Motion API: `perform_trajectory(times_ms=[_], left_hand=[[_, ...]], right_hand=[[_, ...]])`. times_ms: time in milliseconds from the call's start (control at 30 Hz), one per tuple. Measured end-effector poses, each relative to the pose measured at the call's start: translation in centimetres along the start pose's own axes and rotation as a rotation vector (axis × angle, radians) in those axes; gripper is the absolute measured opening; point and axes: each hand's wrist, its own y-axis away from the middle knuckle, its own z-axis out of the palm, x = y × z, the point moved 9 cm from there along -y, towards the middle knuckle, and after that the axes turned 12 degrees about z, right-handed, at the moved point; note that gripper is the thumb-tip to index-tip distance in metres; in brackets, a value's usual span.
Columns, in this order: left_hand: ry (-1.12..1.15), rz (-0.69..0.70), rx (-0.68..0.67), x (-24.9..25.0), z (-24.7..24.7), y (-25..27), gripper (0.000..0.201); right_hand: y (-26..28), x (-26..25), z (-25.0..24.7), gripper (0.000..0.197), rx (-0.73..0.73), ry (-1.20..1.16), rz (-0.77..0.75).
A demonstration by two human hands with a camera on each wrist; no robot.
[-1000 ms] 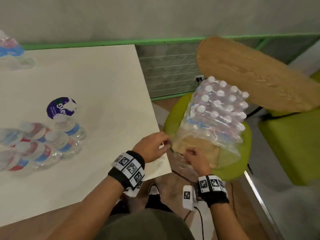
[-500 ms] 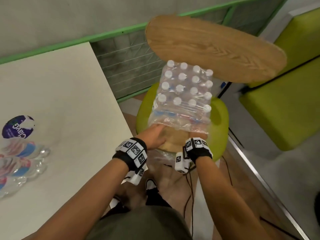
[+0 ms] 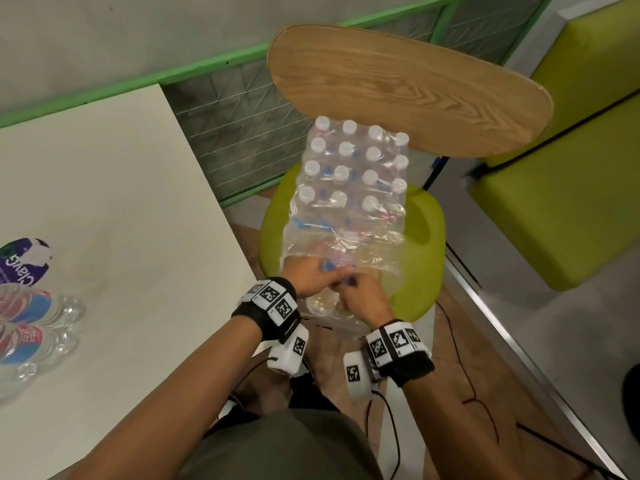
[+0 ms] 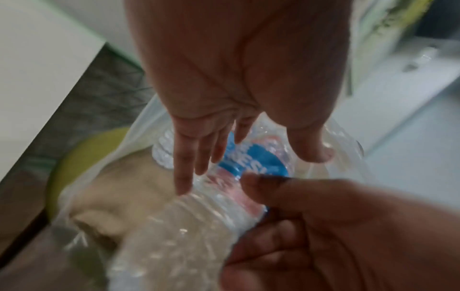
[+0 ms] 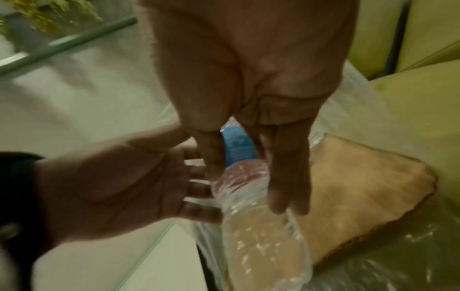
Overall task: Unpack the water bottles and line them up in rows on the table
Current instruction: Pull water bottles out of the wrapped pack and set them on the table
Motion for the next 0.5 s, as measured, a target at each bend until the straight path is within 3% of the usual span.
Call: perform_trajectory(times_ms=[100,167,233,300,367,500], left_hand=[[0.142,-0.031,0.022,-1.1,-0.8,0.4,0.045],[0.207,-0.029,0.027,-1.6,-1.6,1.0,0.034],[0.204,-0.019,0.010,-2.4,-2.3,1.7,0.028],[0.200,-0.020,-0.040,-3.2,-2.5,2.6,0.029],[0.245,-0.037,-0.062,-4.1,-2.6,3.6,0.042],[0.295,-0.028,-0.068,-5.4,-2.9,5.2,0.063]], right_hand=[[1.1,-0.9,1.7,0.032,-0.160,-0.025,-0.075],[0.9,-1.5,1.2,0.041,-0.242,-0.074,-0.037],[0.5,-0.9,-0.5,0.050,-0.196,0.014,0.042],[0.4,0.0,-2.2,0.045,-0.107,0.255,0.066],[1.3,-0.8,-3.6,0.039,0.045,0.477,-0.047],[1.7,-2.3,-3.5,0.023,0.094,0.521,-0.067]])
